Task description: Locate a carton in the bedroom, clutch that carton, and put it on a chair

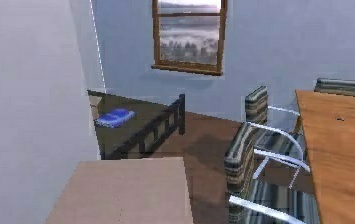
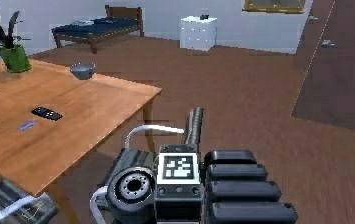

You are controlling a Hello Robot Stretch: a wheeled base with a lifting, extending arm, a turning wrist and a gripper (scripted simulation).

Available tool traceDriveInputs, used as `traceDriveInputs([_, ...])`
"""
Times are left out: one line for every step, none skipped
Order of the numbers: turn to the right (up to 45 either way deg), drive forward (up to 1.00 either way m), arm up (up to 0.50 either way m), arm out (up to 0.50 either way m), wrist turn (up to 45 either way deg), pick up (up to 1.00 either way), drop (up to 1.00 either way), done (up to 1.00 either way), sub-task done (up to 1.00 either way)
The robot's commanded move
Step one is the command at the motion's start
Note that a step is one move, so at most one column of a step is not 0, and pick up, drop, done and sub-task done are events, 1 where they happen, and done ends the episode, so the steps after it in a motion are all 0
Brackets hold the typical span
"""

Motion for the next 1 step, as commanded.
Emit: traceDriveInputs([-45.0, 0.0, 0.0, 0.0, 0.0, 0.0, 0.0, 0.0, 0.0])
